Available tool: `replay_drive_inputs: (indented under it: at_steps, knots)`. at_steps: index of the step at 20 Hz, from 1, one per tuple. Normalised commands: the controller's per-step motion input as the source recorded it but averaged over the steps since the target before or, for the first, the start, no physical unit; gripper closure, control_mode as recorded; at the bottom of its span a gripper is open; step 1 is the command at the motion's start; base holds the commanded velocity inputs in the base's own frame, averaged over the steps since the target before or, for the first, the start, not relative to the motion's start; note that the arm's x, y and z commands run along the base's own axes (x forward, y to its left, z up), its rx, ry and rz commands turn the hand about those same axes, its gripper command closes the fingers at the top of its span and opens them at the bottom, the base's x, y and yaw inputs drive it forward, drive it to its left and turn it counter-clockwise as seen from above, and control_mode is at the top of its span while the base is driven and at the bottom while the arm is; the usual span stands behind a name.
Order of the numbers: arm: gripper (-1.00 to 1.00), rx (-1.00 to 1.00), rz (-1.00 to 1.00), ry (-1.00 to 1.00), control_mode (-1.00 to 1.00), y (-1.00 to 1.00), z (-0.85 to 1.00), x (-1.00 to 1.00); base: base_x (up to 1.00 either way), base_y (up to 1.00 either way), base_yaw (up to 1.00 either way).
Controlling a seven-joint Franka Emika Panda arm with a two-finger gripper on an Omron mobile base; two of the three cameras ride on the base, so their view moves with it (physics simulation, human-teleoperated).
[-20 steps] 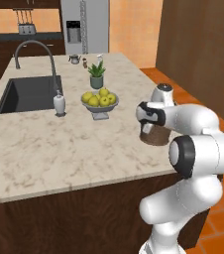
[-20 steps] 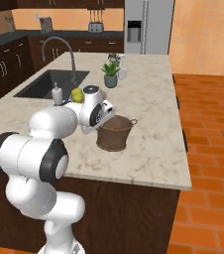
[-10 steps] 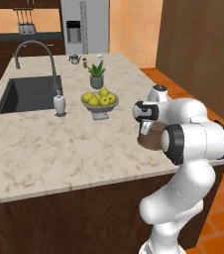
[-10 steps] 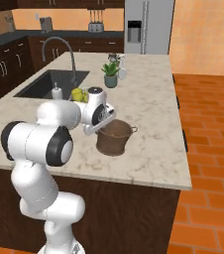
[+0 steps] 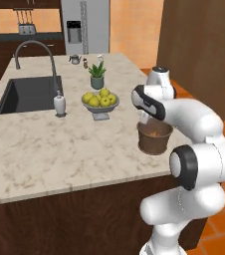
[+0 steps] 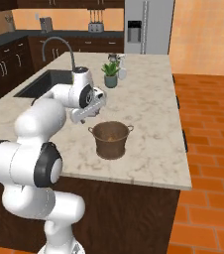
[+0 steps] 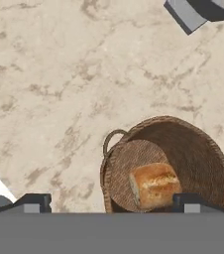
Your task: Open the cabinet, pick up the bread from the cabinet and place it in the basket. Then move the basket to the dining counter.
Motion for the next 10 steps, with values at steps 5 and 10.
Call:
replay_drive_inputs:
  at_steps: [5,10]
  knots:
    - [-1.00,-0.04,0.00,0.00,-1.00,0.79,0.32,-0.79,0.00,0.00,0.00]
    - [-1.00,-0.04,0.00,0.00,-1.00,0.67,0.00,-0.47,0.00,0.00,0.00]
